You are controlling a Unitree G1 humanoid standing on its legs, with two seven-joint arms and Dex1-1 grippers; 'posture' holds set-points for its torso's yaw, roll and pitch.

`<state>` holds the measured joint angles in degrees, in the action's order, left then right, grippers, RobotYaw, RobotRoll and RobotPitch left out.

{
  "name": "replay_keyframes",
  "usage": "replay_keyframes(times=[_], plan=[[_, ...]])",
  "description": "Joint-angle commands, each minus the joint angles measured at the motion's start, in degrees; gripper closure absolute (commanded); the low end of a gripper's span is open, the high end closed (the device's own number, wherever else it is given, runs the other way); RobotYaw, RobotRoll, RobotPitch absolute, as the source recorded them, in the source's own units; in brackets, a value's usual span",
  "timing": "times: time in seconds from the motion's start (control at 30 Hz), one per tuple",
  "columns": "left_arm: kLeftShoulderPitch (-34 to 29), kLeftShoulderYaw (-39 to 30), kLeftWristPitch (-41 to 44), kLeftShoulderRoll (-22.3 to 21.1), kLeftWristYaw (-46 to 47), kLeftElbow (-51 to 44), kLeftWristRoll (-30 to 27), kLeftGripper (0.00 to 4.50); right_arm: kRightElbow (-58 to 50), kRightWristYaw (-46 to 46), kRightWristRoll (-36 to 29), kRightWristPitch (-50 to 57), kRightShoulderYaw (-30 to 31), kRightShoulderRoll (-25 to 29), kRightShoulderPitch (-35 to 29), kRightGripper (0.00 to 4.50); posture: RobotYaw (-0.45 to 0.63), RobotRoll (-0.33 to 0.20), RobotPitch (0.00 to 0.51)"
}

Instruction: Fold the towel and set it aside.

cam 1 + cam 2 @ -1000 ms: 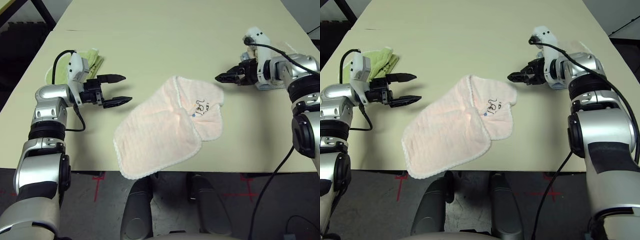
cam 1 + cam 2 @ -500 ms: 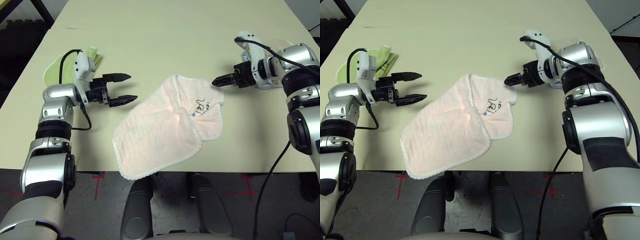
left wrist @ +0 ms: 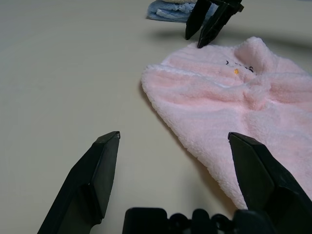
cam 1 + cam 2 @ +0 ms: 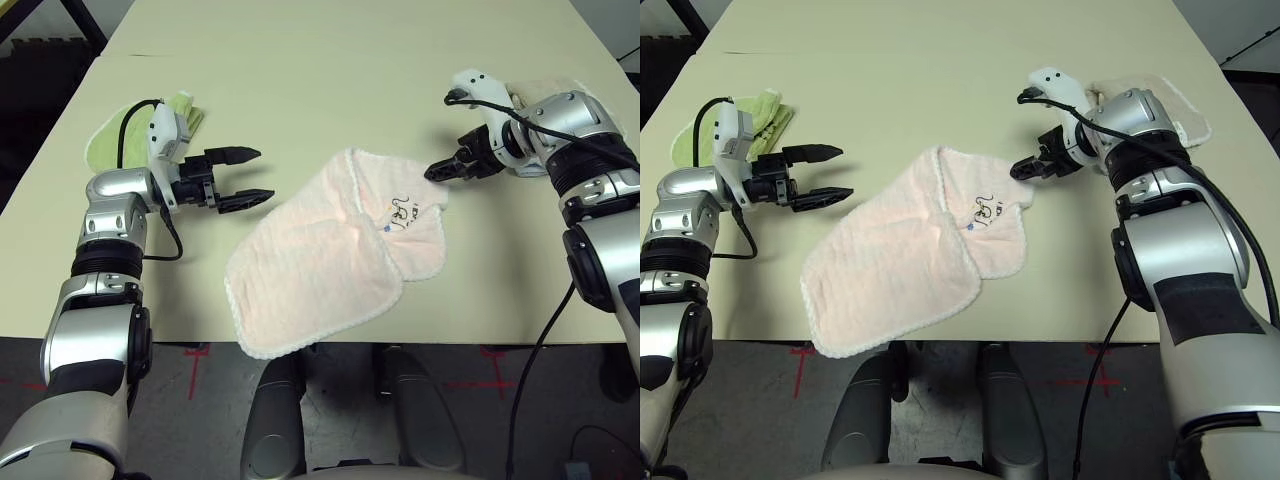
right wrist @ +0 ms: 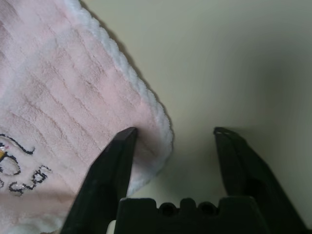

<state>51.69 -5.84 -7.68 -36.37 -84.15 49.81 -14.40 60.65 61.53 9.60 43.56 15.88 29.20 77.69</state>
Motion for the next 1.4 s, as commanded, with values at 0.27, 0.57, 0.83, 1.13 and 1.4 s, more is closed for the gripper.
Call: replay_keyframes(times=[0.27,0.57,0.83,1.13,1.4], plan=[[0.4,0.9,0.5,0.5,0.7,-1.2,0.2,0.00,-0.8,1.2,1.8,-0.6,1.6,-0.3,-2.6,4.46,-0.02,0.000,0.293],[1.1,0.7,1.4,0.4,1.9,0.1,0.4,0.00,-2.0,-2.8,-3.0,-2.3,-5.7,-0.1,-2.3,4.46,-0.03,0.000,0.285],[-1.0,-0.4,4.3,0.2,3.8,-2.9,-0.9,0.00,-10.0,-13.2,-16.7,-37.1,-24.6,-3.7,-11.7,4.46,-0.03,0.000,0.283],[-4.2,-2.1,9.6,1.3,9.4,-8.6,-3.1,0.00,-6.7,-22.0,-14.1,-60.9,-23.2,-6.5,-13.2,4.46,0.01,0.000,0.276],[-4.2,-2.2,10.6,3.0,11.7,-9.4,-3.4,0.00,2.4,-24.2,-14.2,-68.8,-23.8,-8.3,5.1,4.46,0.00,0.000,0.258]])
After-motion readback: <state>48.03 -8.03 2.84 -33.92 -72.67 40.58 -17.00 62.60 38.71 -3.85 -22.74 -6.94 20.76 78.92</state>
